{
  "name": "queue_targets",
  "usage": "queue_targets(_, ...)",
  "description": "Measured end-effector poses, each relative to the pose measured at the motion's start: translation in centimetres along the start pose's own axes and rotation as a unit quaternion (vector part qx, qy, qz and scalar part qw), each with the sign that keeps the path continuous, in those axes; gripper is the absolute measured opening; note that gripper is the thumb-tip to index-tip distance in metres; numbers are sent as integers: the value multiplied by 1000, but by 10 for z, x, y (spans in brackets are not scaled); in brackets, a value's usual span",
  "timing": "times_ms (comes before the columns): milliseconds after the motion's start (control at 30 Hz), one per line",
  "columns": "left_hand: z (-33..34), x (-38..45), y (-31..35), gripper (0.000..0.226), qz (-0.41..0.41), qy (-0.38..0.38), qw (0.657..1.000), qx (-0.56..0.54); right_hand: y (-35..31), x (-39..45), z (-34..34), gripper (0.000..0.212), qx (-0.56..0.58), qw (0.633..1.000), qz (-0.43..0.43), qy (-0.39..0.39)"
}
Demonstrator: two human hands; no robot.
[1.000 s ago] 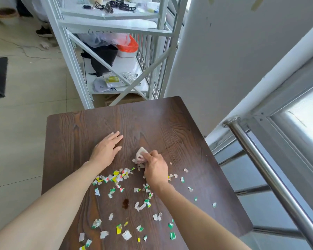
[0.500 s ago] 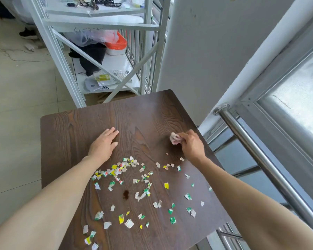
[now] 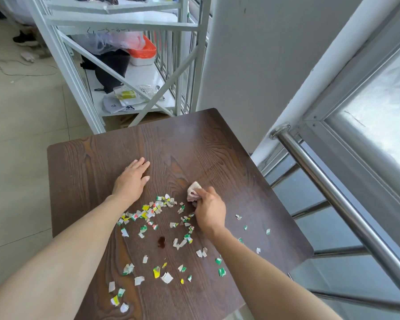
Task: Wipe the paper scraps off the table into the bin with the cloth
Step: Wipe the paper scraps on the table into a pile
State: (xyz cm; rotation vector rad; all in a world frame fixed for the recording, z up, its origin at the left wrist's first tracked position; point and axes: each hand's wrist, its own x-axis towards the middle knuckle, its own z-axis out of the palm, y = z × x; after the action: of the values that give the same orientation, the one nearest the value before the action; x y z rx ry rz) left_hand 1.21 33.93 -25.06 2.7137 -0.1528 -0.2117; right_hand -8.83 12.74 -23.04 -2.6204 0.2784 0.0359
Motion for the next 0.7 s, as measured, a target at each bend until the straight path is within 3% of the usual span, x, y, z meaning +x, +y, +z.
queue_targets(267,-7,2,-5,54,20,-46,999,20,-38,-30,19,33,62,993,-72,-75)
queue_targets(433,-9,-2,-5,52,23,-33,999,17,-10,-6,-28,28,54,992,-108,-27)
queue_targets(600,-7,-17,-8,49,39,-1,999,-4,56,10,-49,35,-42,999,-14,23)
queue_targets(700,-7,-20,-12,49,44,-10,999,-6,65,-2,-39,36,-28,998,54,27)
